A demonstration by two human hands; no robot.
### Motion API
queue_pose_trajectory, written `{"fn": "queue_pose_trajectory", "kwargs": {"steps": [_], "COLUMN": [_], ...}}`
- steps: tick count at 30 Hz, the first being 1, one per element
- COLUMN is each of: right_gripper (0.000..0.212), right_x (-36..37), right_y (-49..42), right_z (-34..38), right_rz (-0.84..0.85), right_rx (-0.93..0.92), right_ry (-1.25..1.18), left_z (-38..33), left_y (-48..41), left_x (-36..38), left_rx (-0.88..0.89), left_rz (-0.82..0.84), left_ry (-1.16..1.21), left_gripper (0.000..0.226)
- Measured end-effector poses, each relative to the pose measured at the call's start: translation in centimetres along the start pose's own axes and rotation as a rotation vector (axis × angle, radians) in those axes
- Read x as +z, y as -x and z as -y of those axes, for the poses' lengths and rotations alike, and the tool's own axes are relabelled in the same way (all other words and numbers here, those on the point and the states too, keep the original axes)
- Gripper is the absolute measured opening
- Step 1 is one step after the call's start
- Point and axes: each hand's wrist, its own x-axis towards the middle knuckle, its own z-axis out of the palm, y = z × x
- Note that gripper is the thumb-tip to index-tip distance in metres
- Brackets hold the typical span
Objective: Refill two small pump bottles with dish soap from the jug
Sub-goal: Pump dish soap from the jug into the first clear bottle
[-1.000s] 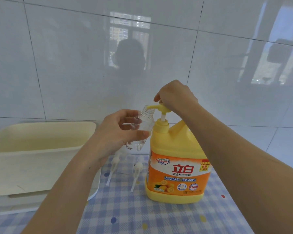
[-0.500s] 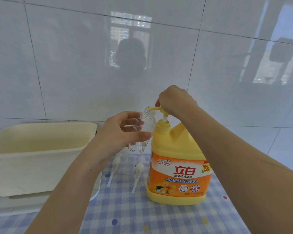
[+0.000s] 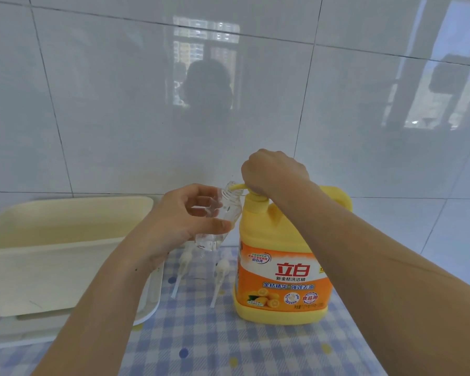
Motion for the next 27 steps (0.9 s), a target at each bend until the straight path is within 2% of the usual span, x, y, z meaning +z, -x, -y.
{"fn": "queue_pose_trajectory", "kwargs": {"steps": [20,25,27], "right_gripper": [0.018,0.016,0.022], "right_x": [0.0,-0.16,-0.41], "right_y": [0.36,-0.01,-0.19], "right_z": [0.19,0.2,0.14], "right_rz": [-0.027,-0.048,-0.082], "right_rx": [0.027,0.074,0.082], "right_ry": [-0.077,-0.165,-0.216], "left_z": [0.0,-0.16,-0.41], "left_y": [-0.22,-0.1,0.06], "left_x": [0.56,0.64,0.7], "left_rx": [-0.048,-0.047,-0.04], "left_rz": [0.017,0.029,0.04], "left_ry": [0.112,0.137,0.166], "left_gripper": [0.051,0.051,0.055]}}
